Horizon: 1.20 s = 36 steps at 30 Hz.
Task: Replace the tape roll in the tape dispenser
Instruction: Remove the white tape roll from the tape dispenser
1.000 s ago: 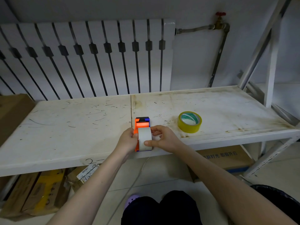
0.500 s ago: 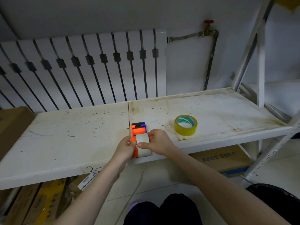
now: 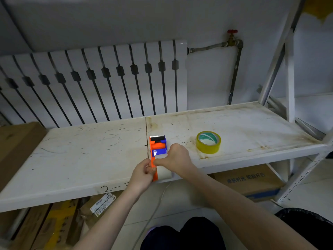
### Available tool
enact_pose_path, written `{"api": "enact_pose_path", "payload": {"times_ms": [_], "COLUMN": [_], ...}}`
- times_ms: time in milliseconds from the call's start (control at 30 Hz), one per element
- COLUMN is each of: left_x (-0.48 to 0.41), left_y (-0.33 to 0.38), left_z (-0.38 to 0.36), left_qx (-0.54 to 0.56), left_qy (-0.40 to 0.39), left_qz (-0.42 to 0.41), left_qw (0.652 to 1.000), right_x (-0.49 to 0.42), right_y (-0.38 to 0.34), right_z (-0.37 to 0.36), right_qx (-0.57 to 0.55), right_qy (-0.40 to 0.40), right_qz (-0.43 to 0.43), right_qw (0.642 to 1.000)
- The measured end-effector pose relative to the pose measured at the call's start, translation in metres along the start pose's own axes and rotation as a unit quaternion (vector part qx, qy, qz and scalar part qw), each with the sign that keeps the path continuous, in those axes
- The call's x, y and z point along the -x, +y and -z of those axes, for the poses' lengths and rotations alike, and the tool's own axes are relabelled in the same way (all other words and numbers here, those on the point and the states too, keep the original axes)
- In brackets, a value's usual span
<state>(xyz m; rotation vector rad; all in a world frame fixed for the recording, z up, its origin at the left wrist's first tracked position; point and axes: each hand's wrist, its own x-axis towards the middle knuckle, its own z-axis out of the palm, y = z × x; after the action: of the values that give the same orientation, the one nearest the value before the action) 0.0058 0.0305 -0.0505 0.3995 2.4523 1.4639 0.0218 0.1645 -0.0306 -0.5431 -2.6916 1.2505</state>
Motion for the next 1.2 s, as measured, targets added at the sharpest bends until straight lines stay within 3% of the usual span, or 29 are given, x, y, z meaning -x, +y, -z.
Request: {"api": "enact_pose_path", "payload": {"times_ms": [500, 700, 933, 1200], "left_x": [0.002, 0.002, 0.002, -0.005], "left_y": [0.016, 0.012, 0.015, 0.019], "left_z": [-0.019, -0.019, -0.017, -0.017], "left_qx": [-0.144, -0.116, -0.12, -0.066], "left_qy": [0.086, 0.093, 0.066, 0.058], "left_qz": [-0.021, 0.0, -0.025, 0.041], "left_qw": [0.986, 0.989, 0.99, 0.995], "right_x": [0.0, 0.003, 0.007, 0.013], "right_y": [0.006, 0.003, 0.004, 0.008], "right_z": [0.013, 0.013, 0.014, 0.018], "right_qx": [-0.08, -0.029, 0.055, -0.001], "right_qy": [0.015, 0.0, 0.033, 0.021], "right_qz": [-0.093, -0.094, -0.016, -0.016], "right_qw": [0.992, 0.995, 0.998, 1.0]}}
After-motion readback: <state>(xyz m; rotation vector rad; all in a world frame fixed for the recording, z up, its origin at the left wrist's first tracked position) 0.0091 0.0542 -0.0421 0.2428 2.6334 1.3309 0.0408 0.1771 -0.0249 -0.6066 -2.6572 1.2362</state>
